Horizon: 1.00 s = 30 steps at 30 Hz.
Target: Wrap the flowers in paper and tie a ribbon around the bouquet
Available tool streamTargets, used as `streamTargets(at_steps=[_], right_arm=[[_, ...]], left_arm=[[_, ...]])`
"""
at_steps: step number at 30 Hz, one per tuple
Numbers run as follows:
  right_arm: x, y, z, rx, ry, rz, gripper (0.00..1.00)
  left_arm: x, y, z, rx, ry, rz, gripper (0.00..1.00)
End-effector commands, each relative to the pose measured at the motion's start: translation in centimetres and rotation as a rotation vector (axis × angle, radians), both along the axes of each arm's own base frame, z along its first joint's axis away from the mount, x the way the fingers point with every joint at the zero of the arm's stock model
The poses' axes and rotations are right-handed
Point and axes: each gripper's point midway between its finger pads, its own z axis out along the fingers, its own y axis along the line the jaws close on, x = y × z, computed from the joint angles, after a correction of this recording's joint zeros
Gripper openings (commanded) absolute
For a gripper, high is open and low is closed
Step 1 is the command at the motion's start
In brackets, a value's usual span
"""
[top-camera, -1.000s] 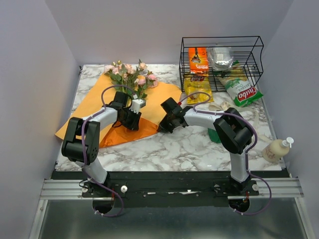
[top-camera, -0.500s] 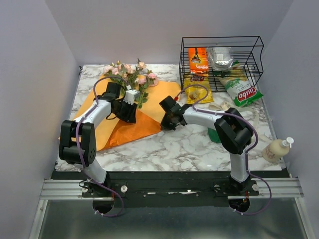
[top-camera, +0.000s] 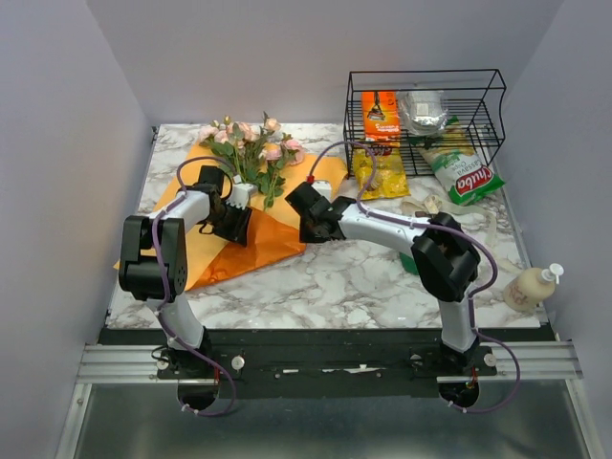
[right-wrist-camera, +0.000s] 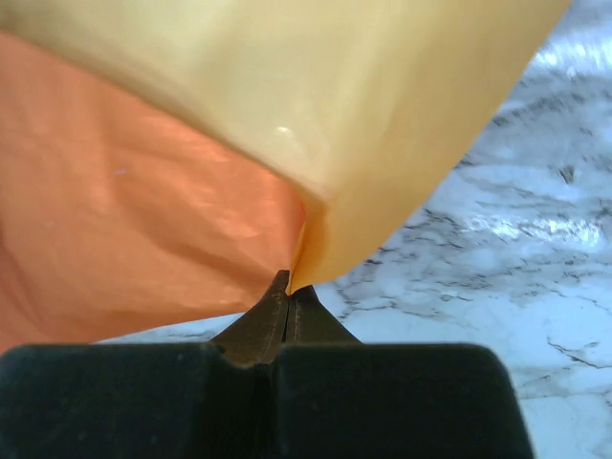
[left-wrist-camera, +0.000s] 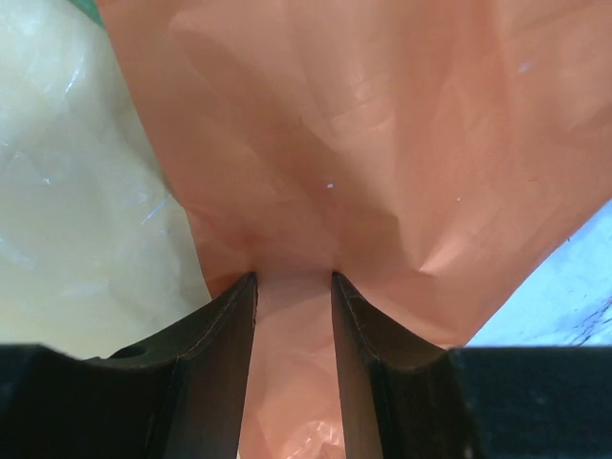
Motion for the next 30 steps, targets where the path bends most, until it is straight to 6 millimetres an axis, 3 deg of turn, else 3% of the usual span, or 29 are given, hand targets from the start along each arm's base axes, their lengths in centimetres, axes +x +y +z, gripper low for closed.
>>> streamTargets(at_steps=[1,5,9,12,14,17,18,21,22,23,25,30], right_arm=[[0.9,2.8,5.3,-0.112,-0.222,0.205,0.01],[0.6,5.7,6.8,-0.119,-0.294,0.338,0.01],[0.2,10.4,8.7,0.017,-0.363,0.532,0.01],[0.4,12.3,9.9,0.059,-0.392,0.575,0.01],[0.9,11.8,9.5,0.031,-0.384,0.532,0.01],[0.9,9.1,8.3,-0.004,-0.295,0.411,0.01],[0.3,7.5,6.3,-0.006,-0.219,0.35,0.01],[-0.3,4.7,5.0,0.053,-0.119,0.195,0.01],[-1.0,3.5,3.3,0.044,-0.073,0.167,0.01],[-1.0,2.9,2.7,0.054,-0.047,0.14,0.01],[-1.0,1.9,1.5,0.085,0.014,0.069,0.01],[-0.8,1.0,1.0,0.1,0.04,0.0,0.01]], left_arm=[[-0.3,0.5,-2.0,0.036,0.02,0.004,0.46],[-0.5,0.5,-2.3,0.034,0.027,0.006,0.46],[-0.5,0.4,-2.1,0.031,0.017,0.01,0.46],[-0.5,0.7,-2.1,0.046,0.009,0.01,0.46],[-0.2,0.8,-1.8,0.055,0.001,0.011,0.46],[0.1,0.8,0.1,0.048,-0.03,0.008,0.46],[0.6,0.7,1.6,0.043,-0.076,0.009,0.47],[1.7,0.2,3.9,0.022,-0.143,0.003,0.48],[1.2,0.0,4.1,0.013,-0.121,-0.012,0.48],[1.7,-0.4,5.0,0.002,-0.126,-0.018,0.48],[0.5,-1.8,5.4,-0.047,-0.073,-0.057,0.48],[-0.8,-5.0,7.8,-0.125,-0.064,-0.141,0.49]])
